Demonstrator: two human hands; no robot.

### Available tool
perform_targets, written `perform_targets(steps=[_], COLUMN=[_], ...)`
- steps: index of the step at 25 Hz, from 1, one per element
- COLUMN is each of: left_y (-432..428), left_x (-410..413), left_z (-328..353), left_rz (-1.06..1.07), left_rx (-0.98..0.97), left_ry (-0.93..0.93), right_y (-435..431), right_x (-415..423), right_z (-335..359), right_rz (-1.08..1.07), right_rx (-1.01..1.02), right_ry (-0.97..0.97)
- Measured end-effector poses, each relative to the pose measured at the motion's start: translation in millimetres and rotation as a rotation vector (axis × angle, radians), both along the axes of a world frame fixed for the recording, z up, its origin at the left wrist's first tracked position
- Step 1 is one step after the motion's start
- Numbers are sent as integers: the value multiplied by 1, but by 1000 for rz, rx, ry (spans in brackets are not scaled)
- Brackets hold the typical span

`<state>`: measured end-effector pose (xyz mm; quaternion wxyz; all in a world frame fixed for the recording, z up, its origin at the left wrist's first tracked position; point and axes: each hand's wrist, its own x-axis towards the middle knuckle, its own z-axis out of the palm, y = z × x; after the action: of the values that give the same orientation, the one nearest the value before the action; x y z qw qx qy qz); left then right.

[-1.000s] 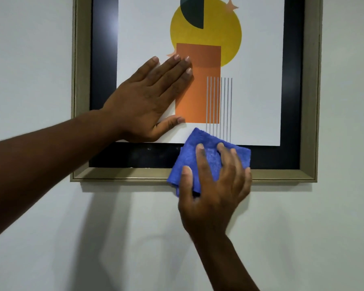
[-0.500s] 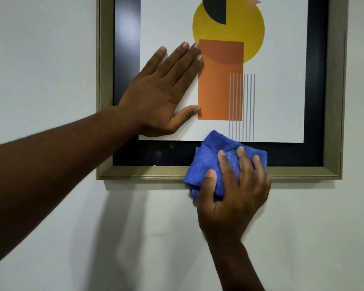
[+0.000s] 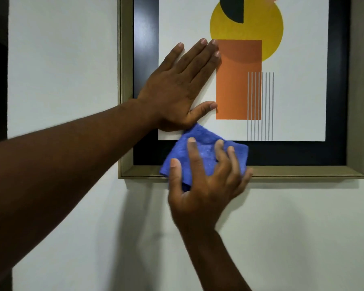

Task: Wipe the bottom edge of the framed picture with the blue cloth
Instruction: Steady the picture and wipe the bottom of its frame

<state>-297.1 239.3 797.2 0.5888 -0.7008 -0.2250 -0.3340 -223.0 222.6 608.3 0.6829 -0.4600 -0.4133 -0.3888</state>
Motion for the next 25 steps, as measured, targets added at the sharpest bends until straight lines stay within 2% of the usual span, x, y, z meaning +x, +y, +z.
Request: perform_targets(steps=[4,7,9,13,17,22,25], left_y=[0,0,0,0,3,0,-1], left_x=[-1,0,1,-1,-2,0,1], left_z=[6,5,6,7,6,5,4], left_rz=[8,22,22,2,-10,12,11], left_rx=[6,-2,-6,-5,11,-8,3], left_ry=[-4,-1,1,11,12,7,-6], right_y=[1,0,0,-1,4,1,-2], right_x=[33,57,33,-37,13,119,108], right_z=[-15,-17,-12,-10,-13,-16,-14], right_rz=[-19,-12,40,148,134,-51,-45], right_rx=[31,90,95,9,110,135,123], right_ry=[-165,-56,3,-265,-342,-200,26])
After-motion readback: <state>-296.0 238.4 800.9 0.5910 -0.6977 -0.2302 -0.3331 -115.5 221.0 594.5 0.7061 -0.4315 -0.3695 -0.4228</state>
